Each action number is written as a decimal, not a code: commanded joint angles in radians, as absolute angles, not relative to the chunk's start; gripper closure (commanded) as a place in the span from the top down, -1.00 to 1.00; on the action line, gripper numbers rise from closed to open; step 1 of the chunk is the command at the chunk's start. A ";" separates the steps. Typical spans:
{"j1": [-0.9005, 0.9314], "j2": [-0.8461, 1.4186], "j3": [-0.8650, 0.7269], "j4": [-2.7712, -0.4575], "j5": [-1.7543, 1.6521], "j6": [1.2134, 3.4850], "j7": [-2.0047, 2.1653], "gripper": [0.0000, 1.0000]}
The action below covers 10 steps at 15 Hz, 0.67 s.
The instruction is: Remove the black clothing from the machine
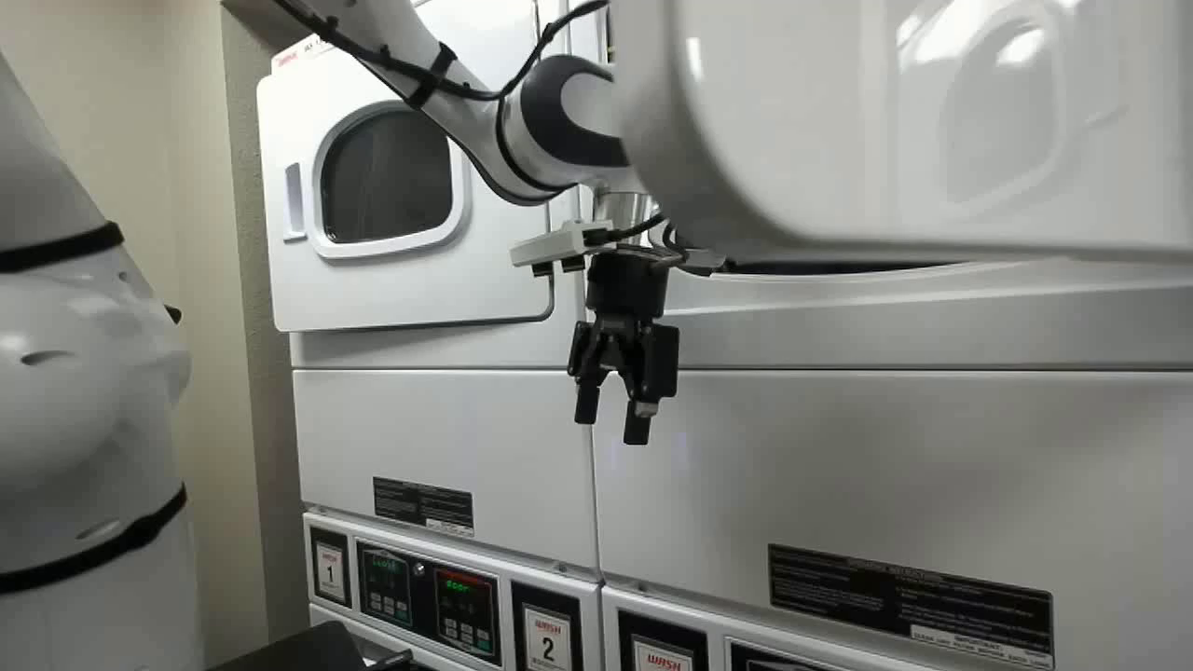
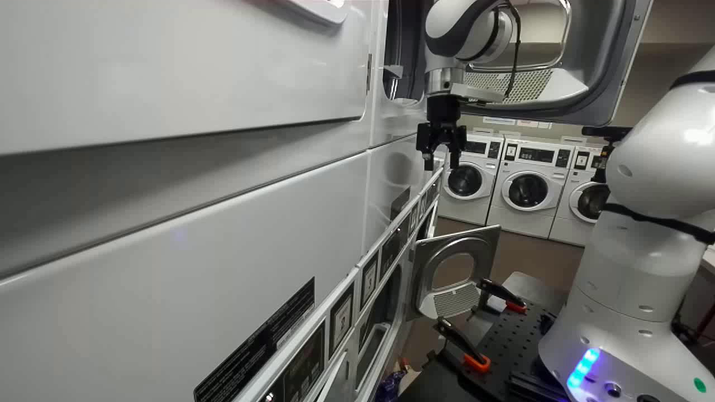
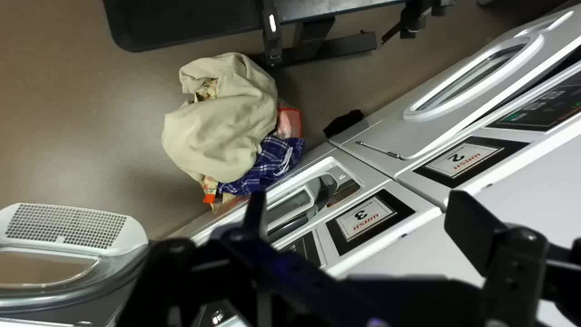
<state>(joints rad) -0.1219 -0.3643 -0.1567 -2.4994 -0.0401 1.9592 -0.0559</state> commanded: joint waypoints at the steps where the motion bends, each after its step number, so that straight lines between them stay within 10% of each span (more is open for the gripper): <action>1: -0.128 -0.364 -0.151 -2.498 -0.038 1.958 -0.058 1.00; 10: -0.135 -0.284 -0.167 -2.346 -0.043 2.027 -0.088 1.00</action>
